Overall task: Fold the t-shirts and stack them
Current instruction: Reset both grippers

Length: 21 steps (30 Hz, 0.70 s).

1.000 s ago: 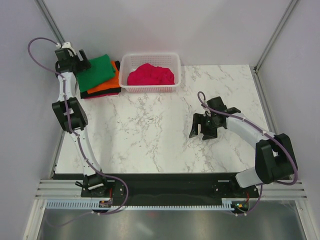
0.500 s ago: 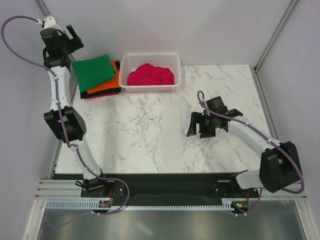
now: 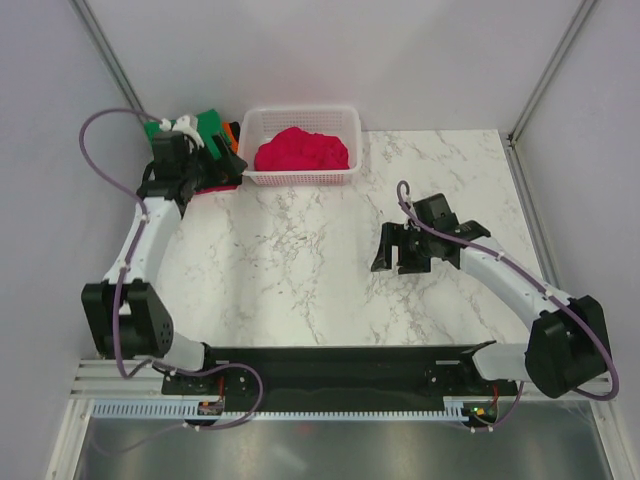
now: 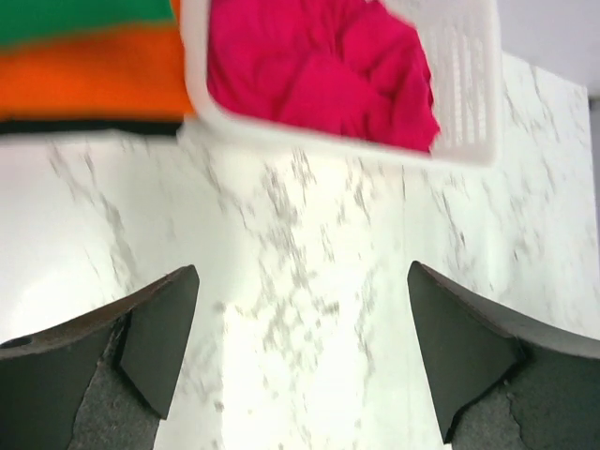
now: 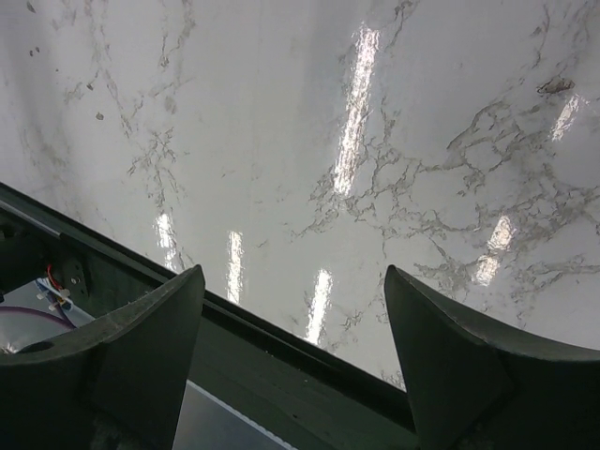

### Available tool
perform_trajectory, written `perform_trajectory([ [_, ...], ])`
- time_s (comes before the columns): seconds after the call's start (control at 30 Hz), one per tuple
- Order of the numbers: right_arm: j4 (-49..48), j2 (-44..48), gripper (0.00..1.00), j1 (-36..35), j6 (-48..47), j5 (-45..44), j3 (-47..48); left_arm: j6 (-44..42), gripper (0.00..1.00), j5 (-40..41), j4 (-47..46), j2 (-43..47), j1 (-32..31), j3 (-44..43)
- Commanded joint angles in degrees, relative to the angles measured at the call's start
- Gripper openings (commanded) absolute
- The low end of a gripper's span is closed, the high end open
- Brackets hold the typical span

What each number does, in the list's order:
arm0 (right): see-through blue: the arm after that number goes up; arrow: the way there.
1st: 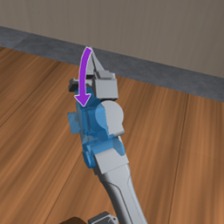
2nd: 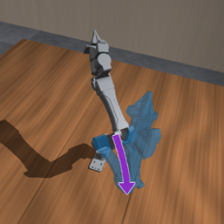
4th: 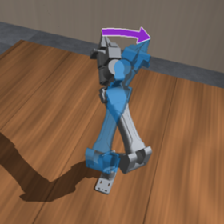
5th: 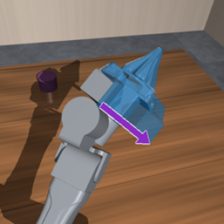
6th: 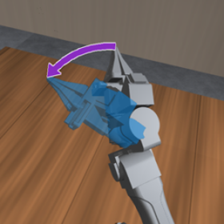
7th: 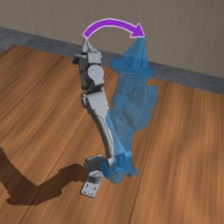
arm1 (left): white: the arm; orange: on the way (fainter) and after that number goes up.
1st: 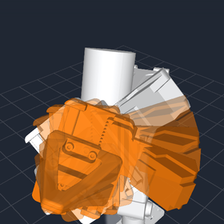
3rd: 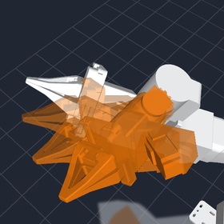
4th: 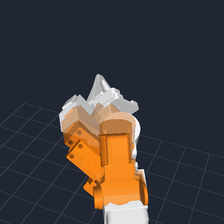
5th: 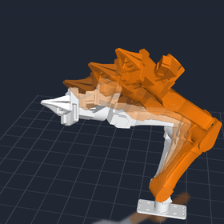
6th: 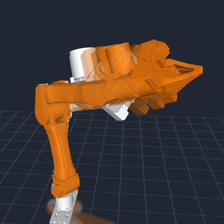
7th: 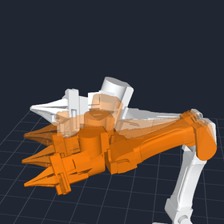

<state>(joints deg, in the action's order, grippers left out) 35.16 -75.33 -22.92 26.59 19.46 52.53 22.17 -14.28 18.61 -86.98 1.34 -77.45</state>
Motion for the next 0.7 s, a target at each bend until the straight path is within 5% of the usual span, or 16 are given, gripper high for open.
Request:
perform_trajectory([
  [0.0, -1.0, 4.0, 0.86, -0.7, 0.8, -0.4, 0.1, 5.3, 1.00, -9.8, -1.2, 11.7, 0.6, 11.7],
  [0.23, -1.1, 10.1, 0.88, -1.5, 3.2, -0.9, -4.3, 3.8, 1.00, -11.3, 6.9, 32.5, 0.6, 31.5],
  [0.5, 1.3, 17.1, 0.89, -2.1, 7.2, -2.6, -5.4, 2.3, 1.00, -5.0, 14.8, 54.4, 0.5, 37.7],
  [0.67, 4.5, 22.6, 0.90, -2.0, 8.5, -5.2, -5.2, 2.6, 1.00, -4.8, 13.8, 59.7, -0.1, 40.1],
])
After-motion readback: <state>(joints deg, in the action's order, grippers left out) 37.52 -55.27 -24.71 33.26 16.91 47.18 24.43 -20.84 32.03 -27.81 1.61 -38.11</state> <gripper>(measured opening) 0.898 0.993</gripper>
